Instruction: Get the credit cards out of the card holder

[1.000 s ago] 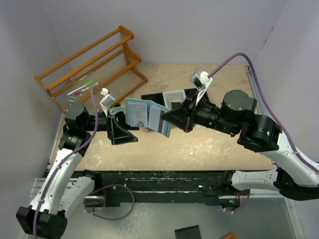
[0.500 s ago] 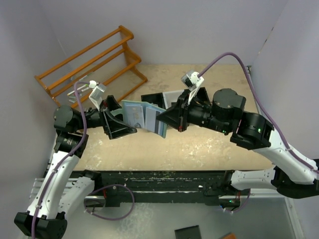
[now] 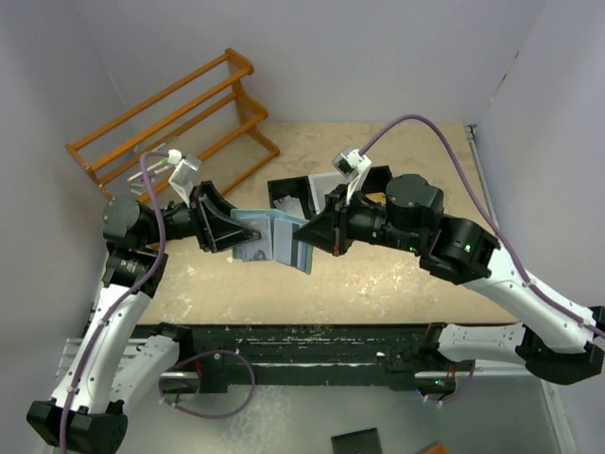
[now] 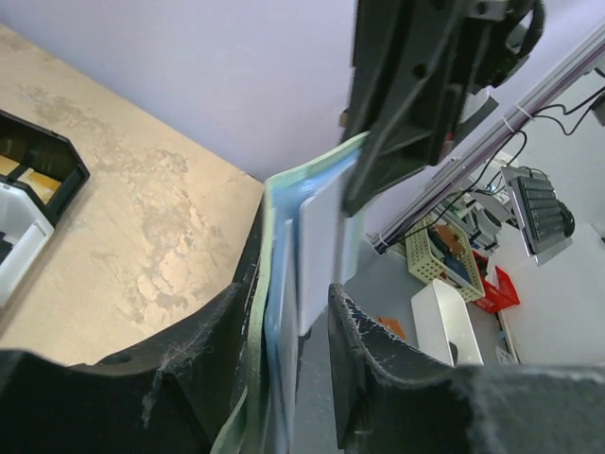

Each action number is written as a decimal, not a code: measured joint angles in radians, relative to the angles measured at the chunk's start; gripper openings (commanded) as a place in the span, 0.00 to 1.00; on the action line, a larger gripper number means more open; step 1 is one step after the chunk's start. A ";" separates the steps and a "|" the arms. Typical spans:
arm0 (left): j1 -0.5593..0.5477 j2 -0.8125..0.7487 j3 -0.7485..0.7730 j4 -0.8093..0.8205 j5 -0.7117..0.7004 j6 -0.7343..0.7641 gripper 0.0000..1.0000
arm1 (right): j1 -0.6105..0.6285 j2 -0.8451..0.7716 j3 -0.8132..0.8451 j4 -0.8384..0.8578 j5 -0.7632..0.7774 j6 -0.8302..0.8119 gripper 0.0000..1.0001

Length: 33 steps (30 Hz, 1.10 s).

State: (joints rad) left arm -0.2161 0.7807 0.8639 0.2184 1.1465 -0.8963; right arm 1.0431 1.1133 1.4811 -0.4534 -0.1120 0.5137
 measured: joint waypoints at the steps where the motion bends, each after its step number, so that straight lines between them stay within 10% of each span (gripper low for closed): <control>1: 0.000 0.004 0.009 -0.006 0.002 0.006 0.38 | -0.016 -0.003 -0.024 0.009 -0.016 0.008 0.00; 21: 0.000 0.001 0.005 -0.170 0.000 0.133 0.46 | -0.122 -0.071 -0.145 0.169 -0.175 0.108 0.00; 33: 0.000 -0.009 -0.008 -0.174 0.037 0.119 0.30 | -0.155 -0.076 -0.182 0.175 -0.180 0.113 0.00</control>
State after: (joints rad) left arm -0.2161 0.7715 0.8558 0.0444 1.1831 -0.7769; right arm 0.8879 1.0378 1.2995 -0.2779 -0.2924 0.6270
